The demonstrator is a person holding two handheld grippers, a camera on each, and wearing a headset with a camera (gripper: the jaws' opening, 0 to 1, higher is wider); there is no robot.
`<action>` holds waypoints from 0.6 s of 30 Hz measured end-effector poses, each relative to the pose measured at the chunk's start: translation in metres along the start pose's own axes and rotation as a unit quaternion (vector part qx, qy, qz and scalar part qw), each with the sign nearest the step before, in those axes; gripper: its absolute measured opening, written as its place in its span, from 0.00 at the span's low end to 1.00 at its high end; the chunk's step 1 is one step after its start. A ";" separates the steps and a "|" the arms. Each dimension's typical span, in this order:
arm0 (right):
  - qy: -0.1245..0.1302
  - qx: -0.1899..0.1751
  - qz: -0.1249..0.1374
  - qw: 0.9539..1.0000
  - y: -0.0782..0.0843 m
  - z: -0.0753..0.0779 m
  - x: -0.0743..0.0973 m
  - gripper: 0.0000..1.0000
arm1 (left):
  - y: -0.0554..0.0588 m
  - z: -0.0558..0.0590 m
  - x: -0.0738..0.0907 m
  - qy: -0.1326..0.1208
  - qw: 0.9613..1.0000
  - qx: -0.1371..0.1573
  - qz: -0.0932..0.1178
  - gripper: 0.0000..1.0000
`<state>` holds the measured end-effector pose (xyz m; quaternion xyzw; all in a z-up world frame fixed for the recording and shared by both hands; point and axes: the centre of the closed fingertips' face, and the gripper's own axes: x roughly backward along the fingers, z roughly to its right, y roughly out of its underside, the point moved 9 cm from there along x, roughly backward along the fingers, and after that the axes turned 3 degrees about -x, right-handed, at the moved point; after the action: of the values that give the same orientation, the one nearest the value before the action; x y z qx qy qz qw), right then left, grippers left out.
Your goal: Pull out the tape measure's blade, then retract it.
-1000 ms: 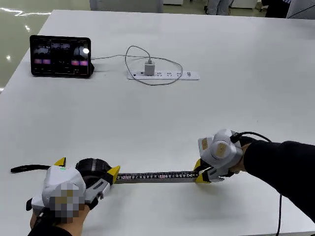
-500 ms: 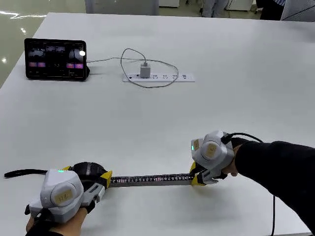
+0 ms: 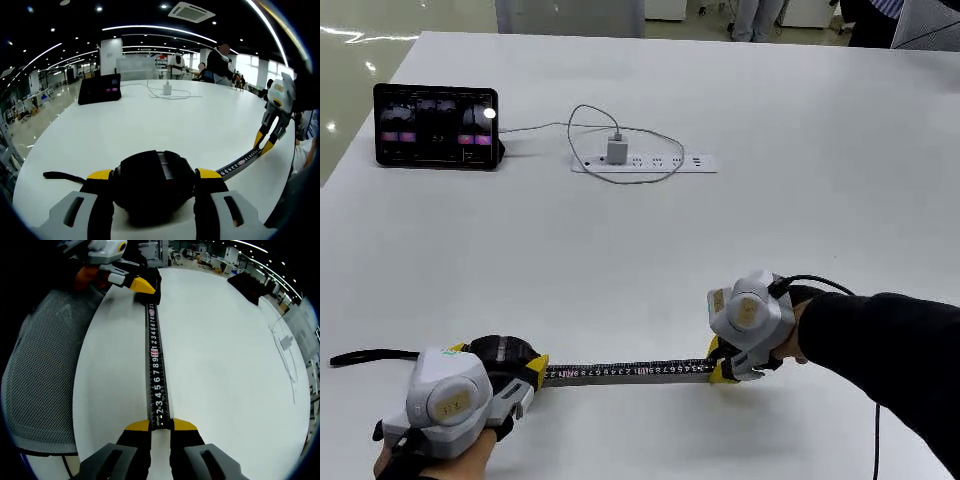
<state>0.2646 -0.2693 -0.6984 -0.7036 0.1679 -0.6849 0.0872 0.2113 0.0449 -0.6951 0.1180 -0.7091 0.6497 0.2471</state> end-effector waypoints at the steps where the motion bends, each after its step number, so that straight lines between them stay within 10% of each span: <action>1: 0.000 0.001 0.001 1.000 0.000 0.000 0.000 0.10 | 0.000 0.000 0.000 0.000 1.000 -0.001 0.000 0.60; 18: -0.001 0.006 0.001 1.000 -0.003 -0.001 -0.001 0.10 | 0.001 -0.001 0.000 0.007 1.000 -0.005 0.004 0.59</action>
<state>0.2639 -0.2661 -0.6981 -0.7039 0.1648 -0.6847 0.0924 0.2114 0.0456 -0.6961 0.1094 -0.7113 0.6479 0.2496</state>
